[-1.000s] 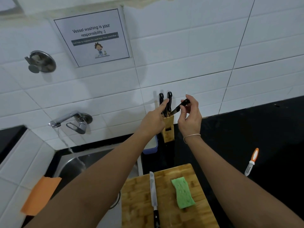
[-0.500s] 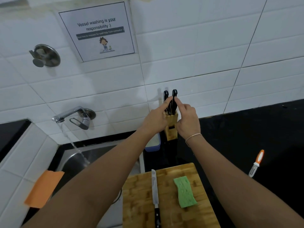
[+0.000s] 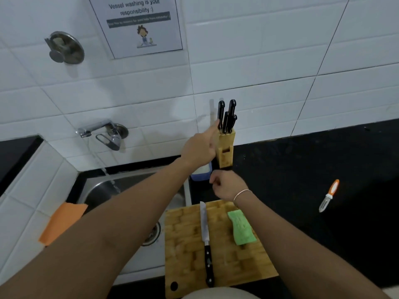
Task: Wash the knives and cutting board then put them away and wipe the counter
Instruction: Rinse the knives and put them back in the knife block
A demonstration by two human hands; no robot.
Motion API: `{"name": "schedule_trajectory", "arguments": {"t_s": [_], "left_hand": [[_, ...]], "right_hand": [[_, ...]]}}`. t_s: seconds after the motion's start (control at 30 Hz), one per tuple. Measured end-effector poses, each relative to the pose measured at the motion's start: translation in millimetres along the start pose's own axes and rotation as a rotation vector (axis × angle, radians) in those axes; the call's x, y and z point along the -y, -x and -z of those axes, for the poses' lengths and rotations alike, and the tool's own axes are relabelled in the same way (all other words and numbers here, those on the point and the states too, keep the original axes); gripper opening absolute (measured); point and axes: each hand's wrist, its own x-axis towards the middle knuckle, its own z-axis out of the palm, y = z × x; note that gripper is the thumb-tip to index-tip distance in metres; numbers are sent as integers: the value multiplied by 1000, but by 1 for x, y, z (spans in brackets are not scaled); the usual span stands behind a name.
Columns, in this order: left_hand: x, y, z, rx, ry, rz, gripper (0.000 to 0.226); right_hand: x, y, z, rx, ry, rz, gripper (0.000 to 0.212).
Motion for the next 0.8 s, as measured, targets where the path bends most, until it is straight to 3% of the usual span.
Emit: {"name": "schedule_trajectory", "arguments": {"t_s": [0.1,0.23,0.27,0.37,0.43,0.6,0.7,0.8], "left_hand": [[13,30,-5,87,-52,93,38],[47,68,-16,273,-99,209,32],[57,76,-19,306,-98,225,31],[79,97,-19,383,-87,238,30],[90,108,-17,411,-59,271,31],[111,130,-9,418,46,322,28],[125,143,1,430,85,342,29],[147,153,20,422,94,354,27]], "right_hand": [[15,10,-24,302,115,-34,13],[30,24,-49,566,314,-139,16],[31,27,-57,594,362,-163,29],[36,34,-81,670,456,-221,117],[39,40,-92,679,453,-266,136],[63,46,-95,631,253,-490,129],[86,43,-92,588,253,-464,37],[114,33,-98,475,10,-454,16]]}}
